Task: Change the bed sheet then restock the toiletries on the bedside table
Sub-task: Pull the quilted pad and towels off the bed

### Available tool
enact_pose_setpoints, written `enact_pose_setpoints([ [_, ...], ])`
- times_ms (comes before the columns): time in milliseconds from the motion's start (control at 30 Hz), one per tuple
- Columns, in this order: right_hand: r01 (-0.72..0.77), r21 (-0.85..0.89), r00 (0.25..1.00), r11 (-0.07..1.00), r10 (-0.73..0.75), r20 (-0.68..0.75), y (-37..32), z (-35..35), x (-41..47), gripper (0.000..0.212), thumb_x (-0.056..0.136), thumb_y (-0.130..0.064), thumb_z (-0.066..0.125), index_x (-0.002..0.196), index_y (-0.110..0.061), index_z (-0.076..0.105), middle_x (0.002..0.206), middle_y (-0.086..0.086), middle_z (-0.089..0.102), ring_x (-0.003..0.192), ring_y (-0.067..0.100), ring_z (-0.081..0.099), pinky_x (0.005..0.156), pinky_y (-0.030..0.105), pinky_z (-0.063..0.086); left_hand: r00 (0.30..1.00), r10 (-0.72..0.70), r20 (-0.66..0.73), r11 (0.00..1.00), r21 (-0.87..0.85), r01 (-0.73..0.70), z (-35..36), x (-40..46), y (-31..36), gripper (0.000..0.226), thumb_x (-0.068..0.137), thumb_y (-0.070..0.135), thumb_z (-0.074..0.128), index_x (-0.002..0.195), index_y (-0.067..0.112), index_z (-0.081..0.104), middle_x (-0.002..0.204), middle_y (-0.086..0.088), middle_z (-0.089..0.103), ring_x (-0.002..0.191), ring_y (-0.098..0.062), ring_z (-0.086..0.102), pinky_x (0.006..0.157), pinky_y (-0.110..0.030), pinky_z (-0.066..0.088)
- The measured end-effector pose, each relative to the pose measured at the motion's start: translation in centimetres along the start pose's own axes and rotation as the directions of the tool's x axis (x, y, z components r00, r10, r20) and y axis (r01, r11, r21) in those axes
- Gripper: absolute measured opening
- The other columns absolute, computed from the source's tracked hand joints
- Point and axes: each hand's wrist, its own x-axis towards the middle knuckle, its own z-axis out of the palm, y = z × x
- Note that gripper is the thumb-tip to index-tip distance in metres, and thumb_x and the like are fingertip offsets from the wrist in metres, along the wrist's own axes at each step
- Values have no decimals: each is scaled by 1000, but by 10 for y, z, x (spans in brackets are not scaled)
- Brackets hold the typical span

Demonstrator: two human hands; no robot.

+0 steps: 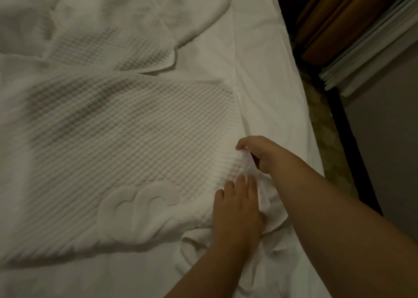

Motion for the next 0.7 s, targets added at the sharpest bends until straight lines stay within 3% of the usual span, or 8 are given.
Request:
enact_pose_setpoints([
  [100,-21,-173,998,985,12,-54,-3,1,7,16,89,-15,57,90,0,54,82,13,54,74,25,53,63,32,46,1000,29,-3,999,-30,-29,0,5,6,69,36,42,87,98,16,70,84,0,66,63,-16,58,54,-27,47],
  [200,73,-315,977,946,-130,-166,-4,-3,19,52,86,-25,63,128,-1,45,122,16,52,107,31,55,89,39,50,998,61,-18,995,-73,-63,-7,13,5,43,33,31,87,69,20,66,57,4,53,46,-9,34,41,-21,26],
  [267,127,-310,961,942,-194,-197,-7,-4,23,67,88,-30,62,141,-4,31,137,16,42,120,32,48,94,34,45,995,92,-24,992,-79,-93,-11,14,4,34,38,30,86,61,23,63,51,7,50,41,-8,35,40,-20,22],
  [400,253,-172,941,952,-284,-186,-27,1,37,62,91,-27,60,141,0,35,138,17,45,119,31,50,86,28,41,990,136,-46,983,-120,-140,-19,8,1,23,51,34,82,59,27,61,52,11,51,42,-5,46,38,-18,25],
  [467,263,-158,939,952,-290,-185,-41,4,45,60,90,-28,63,136,3,41,132,18,51,115,32,54,87,30,44,992,63,-105,974,-210,-84,-28,7,-4,11,68,36,67,63,29,60,54,13,52,44,-3,47,36,-18,32],
  [500,267,-142,939,953,-290,-183,-48,4,49,58,88,-28,65,133,4,45,129,18,53,112,32,56,90,32,47,990,8,-139,960,-275,-47,-33,6,-8,15,79,37,55,66,30,58,56,13,53,45,-2,47,37,-17,34],
  [567,272,-113,937,956,-289,-195,-63,6,55,57,85,-27,69,128,5,49,124,19,57,108,33,58,92,37,49,992,-75,-100,906,-423,26,-52,-1,-20,29,95,40,35,74,31,53,61,13,54,51,-2,50,42,-15,37],
  [700,235,-159,939,959,-267,-217,-91,12,64,61,82,-23,71,129,7,47,124,22,56,109,37,58,95,41,49,964,-262,48,636,-743,210,-94,-18,-45,28,74,58,39,88,39,54,76,13,62,69,0,58,64,-17,46],
])
